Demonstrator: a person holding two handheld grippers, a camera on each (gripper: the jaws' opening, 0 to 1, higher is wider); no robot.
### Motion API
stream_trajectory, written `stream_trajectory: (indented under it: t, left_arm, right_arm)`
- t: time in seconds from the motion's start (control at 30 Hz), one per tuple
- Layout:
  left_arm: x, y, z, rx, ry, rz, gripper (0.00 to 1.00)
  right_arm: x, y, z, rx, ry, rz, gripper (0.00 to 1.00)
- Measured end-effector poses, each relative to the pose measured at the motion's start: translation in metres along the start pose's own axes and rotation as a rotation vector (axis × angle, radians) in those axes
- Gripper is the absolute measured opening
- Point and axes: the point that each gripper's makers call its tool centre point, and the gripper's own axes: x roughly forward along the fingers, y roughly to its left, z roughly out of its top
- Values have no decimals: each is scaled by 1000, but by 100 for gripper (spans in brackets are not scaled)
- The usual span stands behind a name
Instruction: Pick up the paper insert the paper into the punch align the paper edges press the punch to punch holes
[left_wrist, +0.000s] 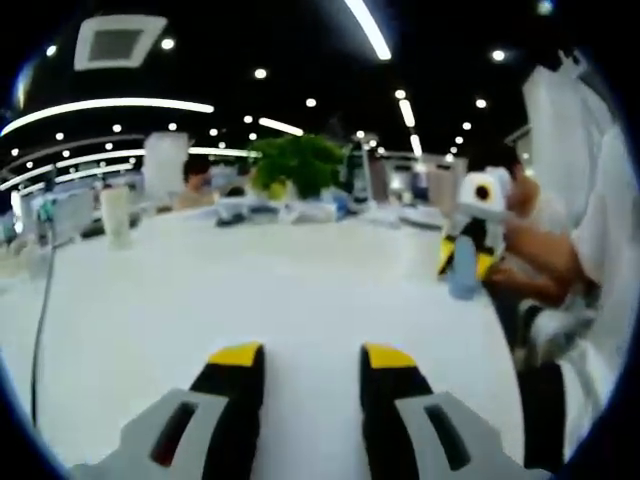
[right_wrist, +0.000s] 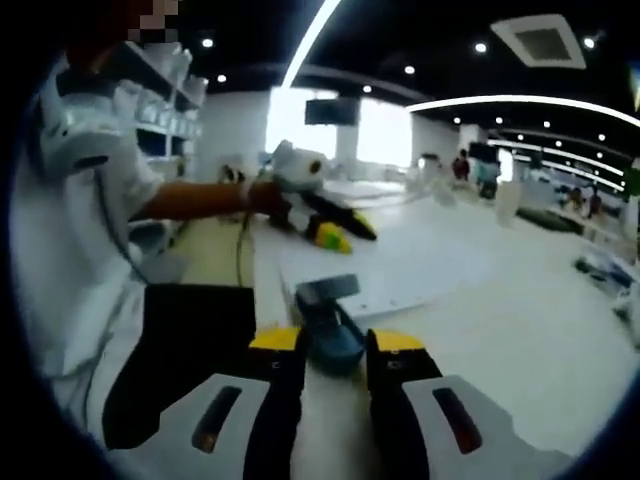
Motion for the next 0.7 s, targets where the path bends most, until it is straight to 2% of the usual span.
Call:
stream_trajectory:
  t: [0.17, 0.37, 0.5, 0.7]
  left_arm:
    - [0, 0, 0, 0, 0, 0, 39]
    - [0, -1, 0, 2, -1, -3, 37]
    - [0, -1, 0, 3, -1, -8, 36]
    - [1, 0, 0, 4, -1, -8, 36]
  right_arm:
    - [-5, -13, -2, 27, 3, -47, 23]
    - [-3, -19, -2, 37, 8, -64, 23]
    - [3, -22, -3, 38, 24, -64, 28]
    - [7, -25, -2, 54, 20, -52, 24]
